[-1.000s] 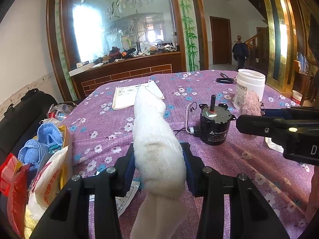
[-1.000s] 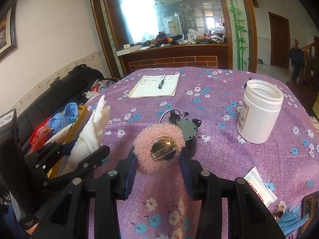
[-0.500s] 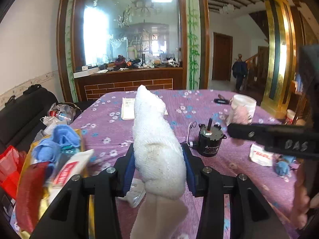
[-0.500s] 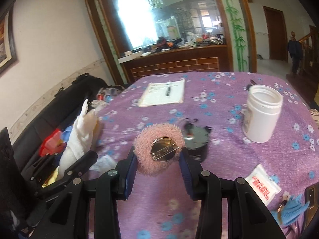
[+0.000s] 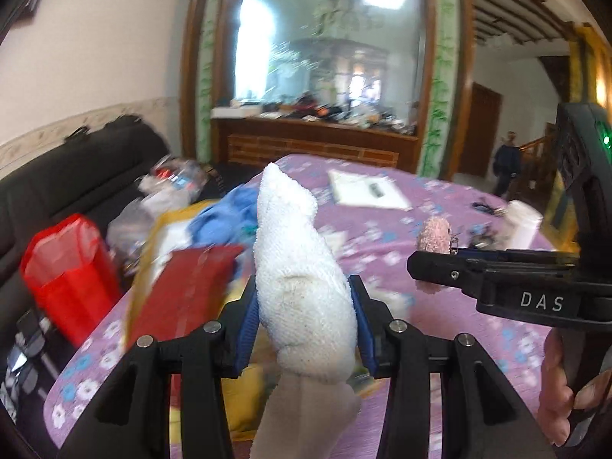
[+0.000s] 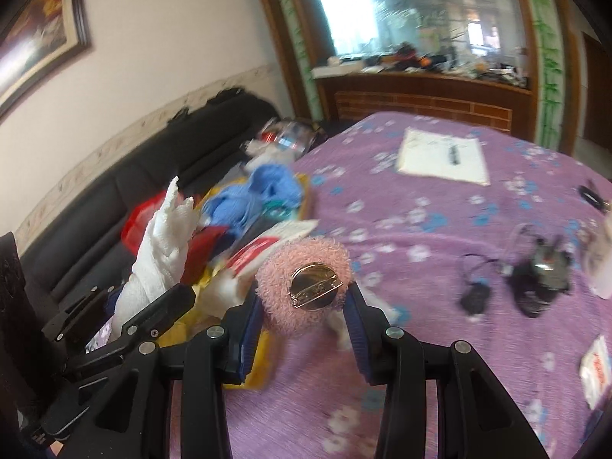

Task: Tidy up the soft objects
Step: 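Carry the white towel with the left tool to the box while the right tool carries the pink pad, then lower the white towel into the box with the left tool while the right tool lowers the pink pad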

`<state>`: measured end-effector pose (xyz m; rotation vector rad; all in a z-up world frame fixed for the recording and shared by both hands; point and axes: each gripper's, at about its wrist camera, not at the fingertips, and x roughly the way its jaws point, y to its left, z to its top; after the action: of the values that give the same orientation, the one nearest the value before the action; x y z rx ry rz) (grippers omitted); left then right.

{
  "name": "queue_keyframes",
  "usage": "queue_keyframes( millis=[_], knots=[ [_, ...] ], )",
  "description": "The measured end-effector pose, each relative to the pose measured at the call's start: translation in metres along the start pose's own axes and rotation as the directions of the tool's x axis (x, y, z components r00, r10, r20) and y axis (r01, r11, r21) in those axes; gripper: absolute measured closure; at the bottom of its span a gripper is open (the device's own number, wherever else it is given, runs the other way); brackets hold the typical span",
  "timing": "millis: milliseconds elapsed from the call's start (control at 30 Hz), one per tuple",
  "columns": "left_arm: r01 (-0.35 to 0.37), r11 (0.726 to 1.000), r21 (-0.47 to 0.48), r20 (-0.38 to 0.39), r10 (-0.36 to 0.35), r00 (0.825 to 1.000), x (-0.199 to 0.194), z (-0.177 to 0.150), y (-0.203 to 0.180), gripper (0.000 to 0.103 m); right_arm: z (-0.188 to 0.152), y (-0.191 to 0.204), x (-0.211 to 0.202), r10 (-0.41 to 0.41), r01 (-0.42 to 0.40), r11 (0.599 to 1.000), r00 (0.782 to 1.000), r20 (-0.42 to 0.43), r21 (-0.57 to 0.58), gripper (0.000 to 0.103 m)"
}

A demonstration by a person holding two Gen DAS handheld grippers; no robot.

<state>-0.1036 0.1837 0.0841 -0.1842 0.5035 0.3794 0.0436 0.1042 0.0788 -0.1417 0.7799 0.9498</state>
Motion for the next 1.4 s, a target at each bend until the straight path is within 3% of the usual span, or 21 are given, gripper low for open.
queue_keyframes(
  millis=[200, 400, 700, 800, 1067, 1400],
  knots=[
    [-0.039, 0.998, -0.043, -0.049, 0.037, 0.998, 0.015, -0.012, 0.031, 0.060, 0.007, 0.024, 0.041, 0.033, -0.034, 0.999, 0.998, -0.051, -0.027, 0.058],
    [-0.030, 0.999, -0.038, -0.066, 0.028, 0.997, 0.026, -0.018, 0.028, 0.060, 0.026, 0.035, 0.075, 0.021, -0.025, 0.998, 0.997, -0.075, -0.055, 0.058],
    [-0.028, 0.998, -0.057, -0.091, 0.023, 0.996, 0.032, -0.018, 0.033, 0.060, 0.048, 0.028, 0.127, 0.076, -0.075, 0.997, 0.988, -0.136, 0.013, 0.058],
    [-0.030, 0.998, -0.061, -0.095, 0.025, 0.995, 0.035, -0.017, 0.035, 0.060, 0.057, 0.036, 0.138, 0.049, -0.052, 0.999, 0.988, -0.148, -0.015, 0.058],
    [-0.036, 0.997, -0.069, -0.098, 0.029, 0.995, 0.038, -0.016, 0.034, 0.060, 0.070, 0.050, 0.142, -0.012, -0.008, 0.993, 0.985, -0.171, -0.117, 0.056],
    [-0.034, 0.997, -0.075, -0.098, 0.026, 0.995, 0.040, -0.015, 0.035, 0.060, 0.075, 0.057, 0.117, 0.004, -0.026, 0.990, 0.988, -0.156, -0.138, 0.056]
  ],
)
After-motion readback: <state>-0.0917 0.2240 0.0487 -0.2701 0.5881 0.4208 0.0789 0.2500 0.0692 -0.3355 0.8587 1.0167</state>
